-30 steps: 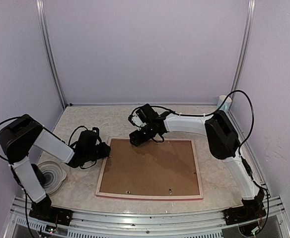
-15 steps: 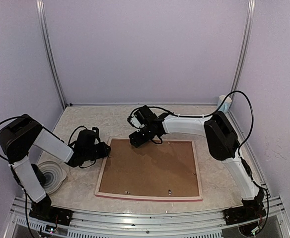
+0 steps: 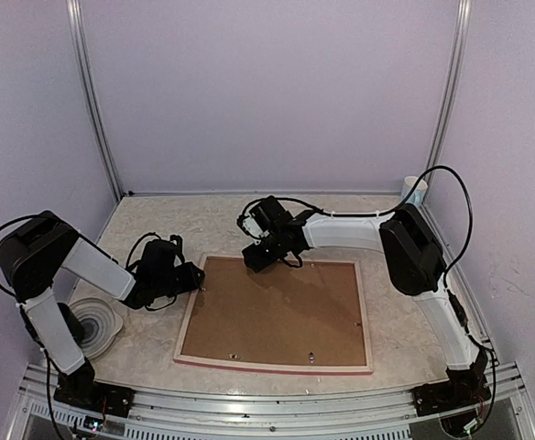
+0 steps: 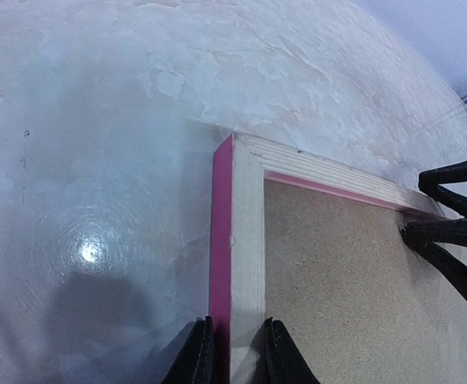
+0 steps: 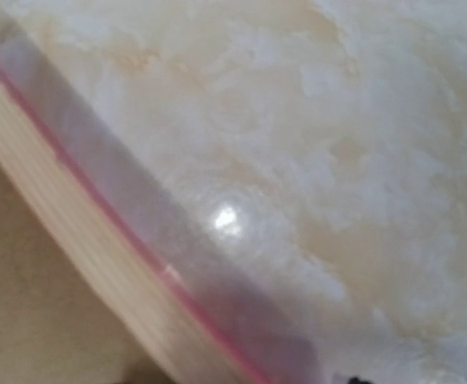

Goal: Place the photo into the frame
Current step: Press the fastener onto the backboard.

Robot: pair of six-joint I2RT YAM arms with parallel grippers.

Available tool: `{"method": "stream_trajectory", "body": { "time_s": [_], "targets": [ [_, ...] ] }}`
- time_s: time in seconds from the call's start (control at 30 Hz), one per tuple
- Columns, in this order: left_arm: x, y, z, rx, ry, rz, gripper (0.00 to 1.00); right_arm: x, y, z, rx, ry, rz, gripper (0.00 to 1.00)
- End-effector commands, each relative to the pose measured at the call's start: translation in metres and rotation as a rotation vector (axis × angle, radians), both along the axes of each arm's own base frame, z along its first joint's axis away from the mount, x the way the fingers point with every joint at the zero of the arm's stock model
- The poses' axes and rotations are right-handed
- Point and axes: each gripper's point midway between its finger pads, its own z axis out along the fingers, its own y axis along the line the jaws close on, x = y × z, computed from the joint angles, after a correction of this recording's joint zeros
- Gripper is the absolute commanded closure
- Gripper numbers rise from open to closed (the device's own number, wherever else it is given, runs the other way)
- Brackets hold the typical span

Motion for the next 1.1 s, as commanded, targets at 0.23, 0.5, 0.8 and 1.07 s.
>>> {"method": "stream_trajectory", "body": {
  "time_s": [0.23, 0.5, 0.8, 1.07],
  "targets": [
    [-0.033, 0.009, -0.048, 0.041, 0.183, -0.025, 0.81, 0.003, -0.04, -0.032, -0.1, 0.082, -0.03, 0.43],
    [-0.033, 0.009, -0.048, 0.042, 0.184, -0.024, 0.81, 0.006, -0.038, -0.034, -0.103, 0.081, -0.019, 0.49],
    [-0.032, 0.012, -0.048, 0.041, 0.184, -0.017, 0.81, 0.007, -0.05, -0.004, -0.118, 0.038, -0.02, 0.37],
    [-0.034, 0.008, -0.047, 0.022, 0.189, -0.035, 0.81, 0.014, -0.069, -0.006, -0.145, 0.043, 0.004, 0.37]
  ]
}}
